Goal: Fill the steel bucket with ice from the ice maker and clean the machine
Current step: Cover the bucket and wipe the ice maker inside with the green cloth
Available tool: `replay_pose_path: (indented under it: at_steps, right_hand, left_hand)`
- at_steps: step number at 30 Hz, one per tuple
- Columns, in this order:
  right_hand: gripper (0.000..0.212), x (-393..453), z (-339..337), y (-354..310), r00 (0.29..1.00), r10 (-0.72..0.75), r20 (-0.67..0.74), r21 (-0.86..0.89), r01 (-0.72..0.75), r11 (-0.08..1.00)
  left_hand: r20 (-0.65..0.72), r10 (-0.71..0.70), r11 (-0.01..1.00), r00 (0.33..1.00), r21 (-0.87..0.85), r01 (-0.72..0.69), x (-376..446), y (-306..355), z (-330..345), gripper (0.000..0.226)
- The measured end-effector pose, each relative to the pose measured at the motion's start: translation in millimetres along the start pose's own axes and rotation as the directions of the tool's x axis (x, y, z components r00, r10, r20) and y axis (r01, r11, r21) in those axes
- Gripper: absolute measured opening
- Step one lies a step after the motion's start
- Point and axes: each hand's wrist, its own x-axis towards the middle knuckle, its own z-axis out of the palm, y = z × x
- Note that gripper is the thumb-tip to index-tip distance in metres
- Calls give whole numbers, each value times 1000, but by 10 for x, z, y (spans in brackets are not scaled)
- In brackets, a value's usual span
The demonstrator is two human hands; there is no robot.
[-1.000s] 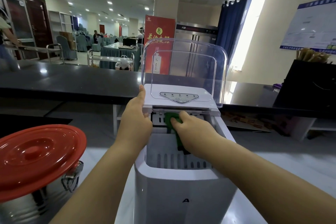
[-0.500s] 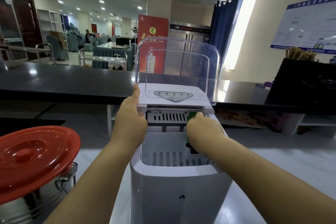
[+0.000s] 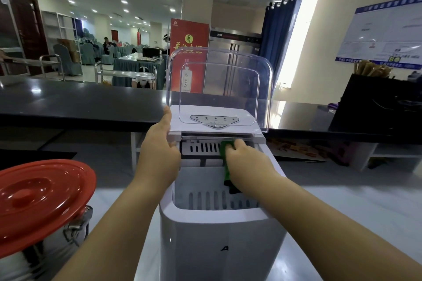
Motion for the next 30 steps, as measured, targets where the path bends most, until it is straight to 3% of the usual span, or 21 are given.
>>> replay_pose_path:
  at_steps: [3,6,13,19,25,30]
  right_hand:
    - [35,-19,2,49,995,98,18,6,-98,995]
    - [33,-29,22,80,996,84,11,81,-85,993]
    - [55,-70,16,110,976,-211,-47,343,214,915]
    - [58,44,-27,18,871,-473,-133,188,491,851]
    - [52,204,-20,-114,715,-699,-2,-13,699,715]
    - [46,283,80,-187,658,-746,103,-30,752,659]
  left_hand:
    - [-8,8,1000,1000,16,-8,18,-15,4,71]
    - [-10,4,999,1000,38,-3,28,-4,9,70]
    - [-19,3,999,1000,37,-2,16,-18,8,70]
    - [-39,1,999,999,39,0,50,-84,13,70]
    - [-53,1,1000,999,6,0,43,-88,11,70]
    - [-71,-5,1000,997,15,6,46,-99,17,72]
